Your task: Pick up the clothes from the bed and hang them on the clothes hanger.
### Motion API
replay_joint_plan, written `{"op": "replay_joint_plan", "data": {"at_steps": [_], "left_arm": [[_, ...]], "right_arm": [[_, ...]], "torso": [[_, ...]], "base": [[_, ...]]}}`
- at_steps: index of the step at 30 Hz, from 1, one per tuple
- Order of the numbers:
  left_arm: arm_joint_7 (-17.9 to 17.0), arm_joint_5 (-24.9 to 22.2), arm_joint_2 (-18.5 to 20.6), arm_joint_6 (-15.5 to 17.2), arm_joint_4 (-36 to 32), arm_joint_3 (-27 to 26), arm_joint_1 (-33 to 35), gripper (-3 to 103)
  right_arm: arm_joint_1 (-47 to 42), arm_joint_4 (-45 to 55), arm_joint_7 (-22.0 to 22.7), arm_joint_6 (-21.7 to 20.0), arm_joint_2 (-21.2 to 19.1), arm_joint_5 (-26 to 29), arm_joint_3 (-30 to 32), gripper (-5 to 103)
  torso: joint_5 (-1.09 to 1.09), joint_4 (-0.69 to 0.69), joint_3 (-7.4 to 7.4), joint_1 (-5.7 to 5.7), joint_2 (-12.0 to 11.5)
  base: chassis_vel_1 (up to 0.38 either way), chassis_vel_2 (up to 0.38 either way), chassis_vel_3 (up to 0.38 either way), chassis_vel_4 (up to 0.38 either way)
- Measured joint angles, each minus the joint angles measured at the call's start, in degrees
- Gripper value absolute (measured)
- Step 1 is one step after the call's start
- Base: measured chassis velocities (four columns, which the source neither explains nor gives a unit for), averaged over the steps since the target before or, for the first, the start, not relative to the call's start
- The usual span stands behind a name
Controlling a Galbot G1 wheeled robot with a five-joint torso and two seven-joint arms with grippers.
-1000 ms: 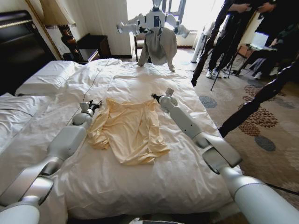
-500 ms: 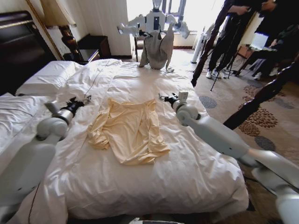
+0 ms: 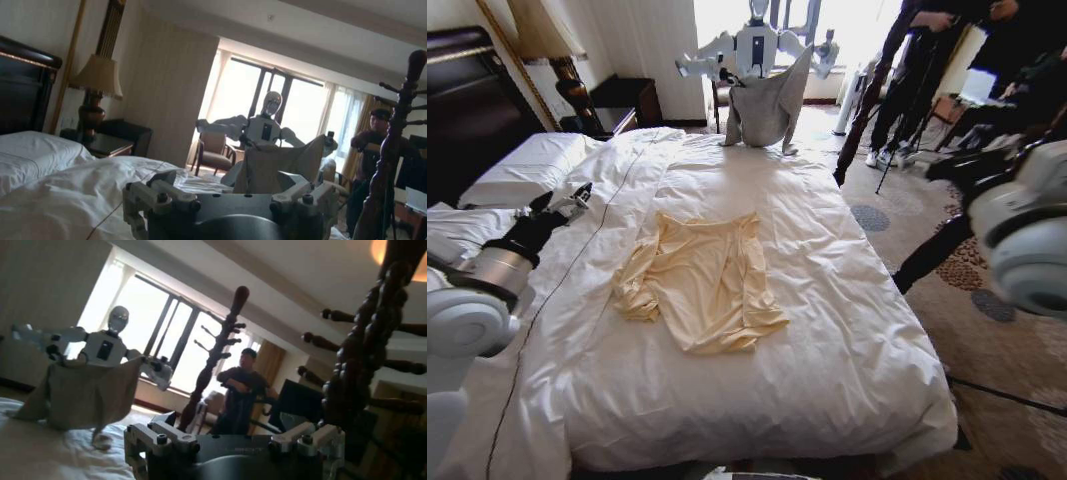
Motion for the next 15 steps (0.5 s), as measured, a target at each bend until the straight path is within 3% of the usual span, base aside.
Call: {"op": "replay_joint_plan", "data": {"at_steps": [5, 8, 9, 11, 15], "left_arm": [[0.0, 0.2, -0.5, 0.0, -1.6, 0.0, 0.4, 100], [0.1, 0.4, -0.9, -0.1, -3.1, 0.0, 0.7, 100], [0.1, 0.4, -0.9, -0.1, -3.1, 0.0, 0.7, 100], [0.2, 0.5, -1.2, -0.2, -3.8, 0.0, 1.2, 100], [0.4, 1.1, -1.6, -0.3, -4.3, 0.2, 1.6, 100]], "right_arm": [[2.3, -7.9, -4.1, -1.3, -5.3, -3.0, -0.2, 100], [4.0, -17.0, -11.8, -1.6, -8.5, -4.4, -1.6, 100], [4.0, -17.0, -11.8, -1.6, -8.5, -4.4, -1.6, 100], [3.8, -24.6, -18.4, 0.1, -10.3, -4.8, -2.7, 100], [3.2, -30.2, -23.6, 1.8, -10.8, -3.4, -3.2, 100]], "torso": [[0.11, -0.03, 0.00, 0.00, 0.0], [0.11, -0.04, 0.01, 0.01, 0.0], [0.11, -0.04, 0.01, 0.01, 0.0], [0.05, -0.01, 0.01, 0.01, 0.0], [0.10, -0.03, 0.01, 0.00, 0.0]], "base": [[0.000, 0.000, 0.000, 0.000], [0.000, 0.000, 0.000, 0.000], [0.000, 0.000, 0.000, 0.000], [0.000, 0.000, 0.000, 0.000], [0.000, 0.000, 0.000, 0.000]]}}
